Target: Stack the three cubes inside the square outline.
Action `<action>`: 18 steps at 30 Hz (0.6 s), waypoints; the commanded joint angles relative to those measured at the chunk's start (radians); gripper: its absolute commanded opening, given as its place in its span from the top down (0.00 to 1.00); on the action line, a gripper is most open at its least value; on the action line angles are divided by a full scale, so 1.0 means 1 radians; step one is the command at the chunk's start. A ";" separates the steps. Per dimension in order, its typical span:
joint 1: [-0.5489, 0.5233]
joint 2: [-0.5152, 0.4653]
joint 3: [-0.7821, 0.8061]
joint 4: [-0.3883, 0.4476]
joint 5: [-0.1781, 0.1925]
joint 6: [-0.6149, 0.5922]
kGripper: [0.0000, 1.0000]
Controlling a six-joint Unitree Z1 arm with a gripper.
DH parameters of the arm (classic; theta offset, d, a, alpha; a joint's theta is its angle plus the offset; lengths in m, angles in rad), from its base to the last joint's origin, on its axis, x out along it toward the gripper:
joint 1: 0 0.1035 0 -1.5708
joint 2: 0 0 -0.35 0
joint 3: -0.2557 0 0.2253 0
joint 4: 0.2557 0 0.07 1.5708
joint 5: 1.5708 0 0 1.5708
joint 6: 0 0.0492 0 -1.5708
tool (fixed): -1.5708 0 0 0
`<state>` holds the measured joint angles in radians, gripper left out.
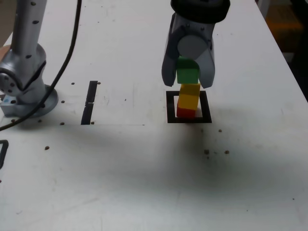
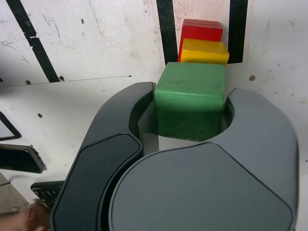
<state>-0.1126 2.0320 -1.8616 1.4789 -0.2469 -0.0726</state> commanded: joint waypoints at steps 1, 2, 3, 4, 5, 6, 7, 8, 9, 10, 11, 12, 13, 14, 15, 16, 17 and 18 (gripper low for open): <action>-0.001 0.013 0.009 -0.006 0.000 0.002 0.80; -0.001 0.016 0.014 -0.010 -0.001 0.002 0.80; -0.001 0.018 0.015 -0.013 -0.001 0.003 0.80; -0.001 0.020 0.017 -0.015 -0.001 0.003 0.80; -0.001 0.021 0.019 -0.017 -0.001 0.003 0.80; -0.001 0.022 0.020 -0.020 -0.002 0.004 0.80; -0.001 0.023 0.022 -0.023 -0.001 0.005 0.79; -0.001 0.024 0.023 -0.025 -0.001 0.006 0.79; -0.001 0.024 0.025 -0.026 0.000 0.007 0.79; -0.001 0.024 0.026 -0.028 0.000 0.008 0.79; -0.001 0.024 0.027 -0.029 0.000 0.008 0.79; -0.001 0.025 0.028 -0.031 0.001 0.009 0.78; -0.001 0.025 0.028 -0.032 0.001 0.009 0.78; -0.001 0.025 0.029 -0.033 0.002 0.009 0.77; -0.001 0.025 0.029 -0.033 0.002 0.010 0.76; -0.001 0.025 0.029 -0.034 0.002 0.010 0.75; -0.001 0.025 0.028 -0.034 0.004 0.010 0.74; -0.001 0.024 0.028 -0.034 0.005 0.011 0.71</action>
<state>-0.1125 2.0555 -1.8341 1.4456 -0.2431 -0.0617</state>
